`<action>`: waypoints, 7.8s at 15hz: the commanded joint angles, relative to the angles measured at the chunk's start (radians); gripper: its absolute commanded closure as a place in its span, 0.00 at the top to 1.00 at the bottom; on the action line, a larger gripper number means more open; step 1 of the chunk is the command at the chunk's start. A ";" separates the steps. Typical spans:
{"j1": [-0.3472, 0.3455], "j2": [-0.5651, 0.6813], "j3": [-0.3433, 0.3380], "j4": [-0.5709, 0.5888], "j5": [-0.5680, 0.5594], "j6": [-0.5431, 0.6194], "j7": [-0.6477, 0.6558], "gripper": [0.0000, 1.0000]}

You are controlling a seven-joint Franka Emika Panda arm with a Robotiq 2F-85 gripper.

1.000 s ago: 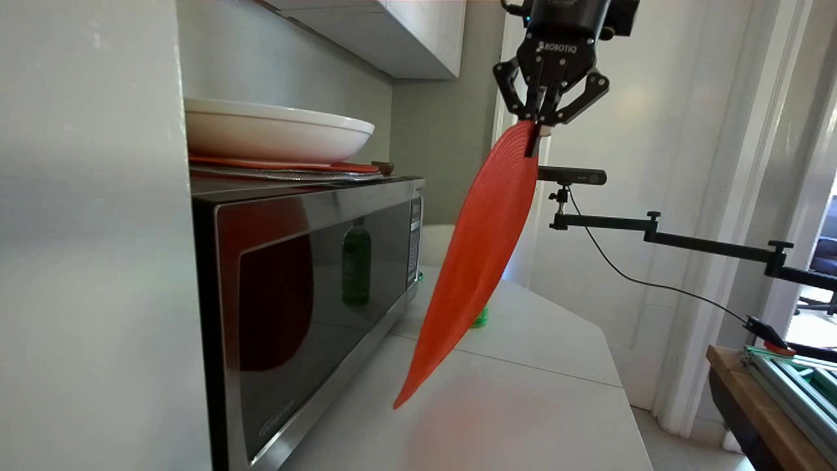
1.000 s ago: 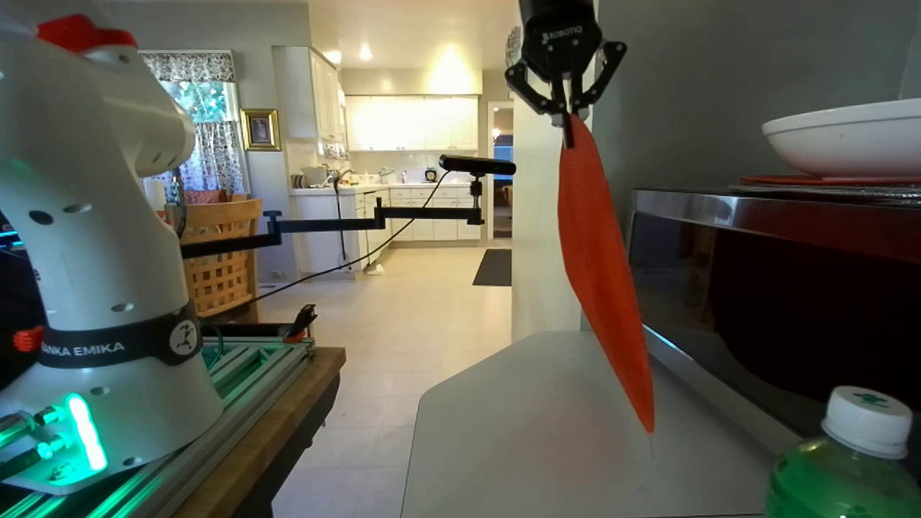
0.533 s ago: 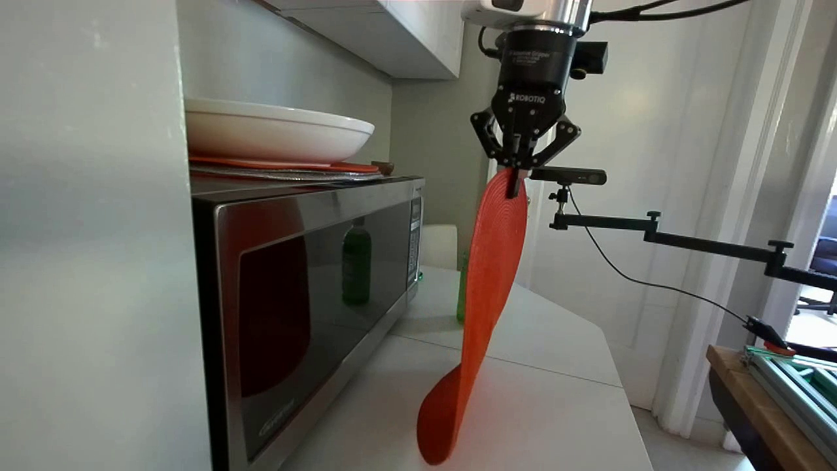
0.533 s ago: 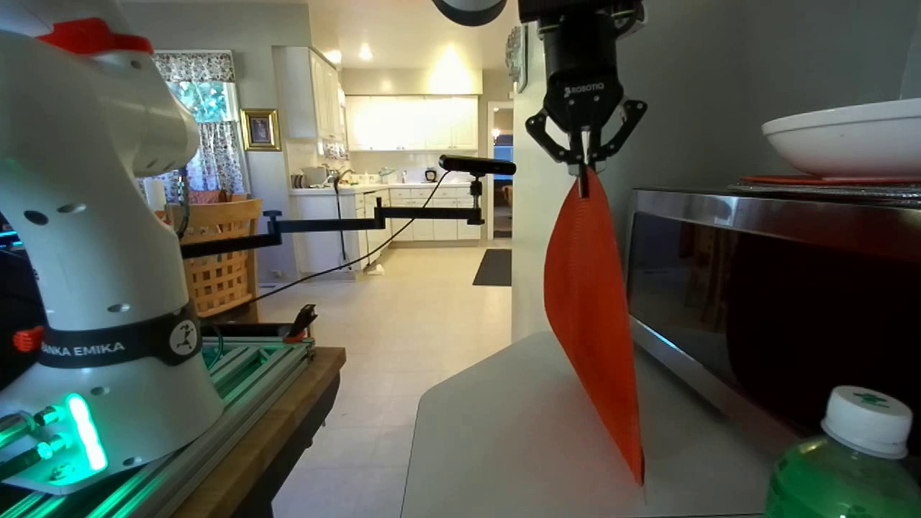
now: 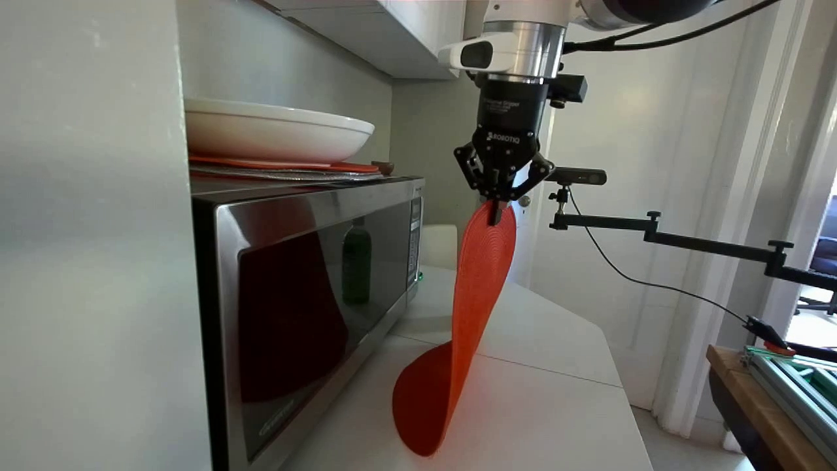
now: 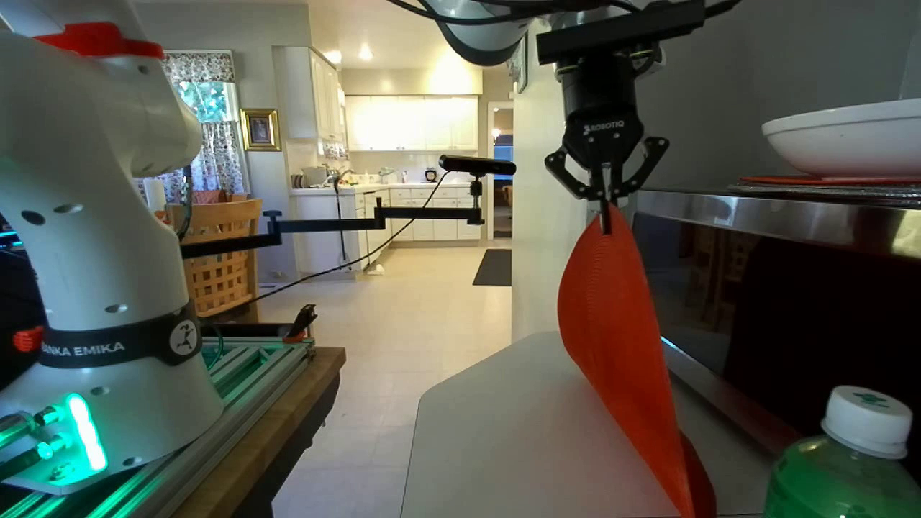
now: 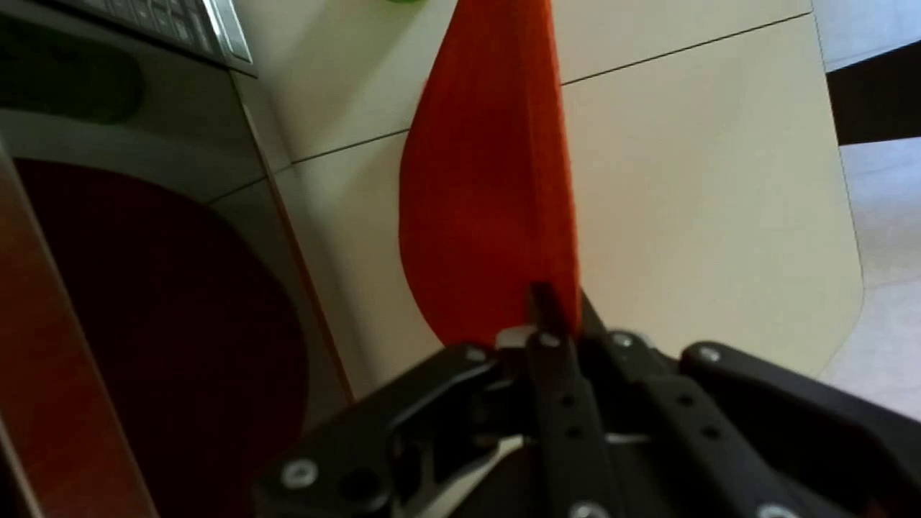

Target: Pick up the red mat from the top of the microwave and put it on the counter, then pick up the bottle from the counter and put it on top of the microwave

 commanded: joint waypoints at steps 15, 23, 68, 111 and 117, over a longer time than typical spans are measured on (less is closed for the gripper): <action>0.000 -0.128 0.041 0.040 0.061 -0.265 -0.042 1.00; -0.054 -0.152 -0.054 0.206 0.160 -0.274 0.044 1.00; -0.281 0.342 -0.135 0.343 0.199 -0.048 0.675 1.00; -0.149 -0.235 -0.100 0.288 0.177 -0.367 0.489 0.09; -0.106 -0.217 -0.120 0.424 0.273 -0.332 0.485 0.09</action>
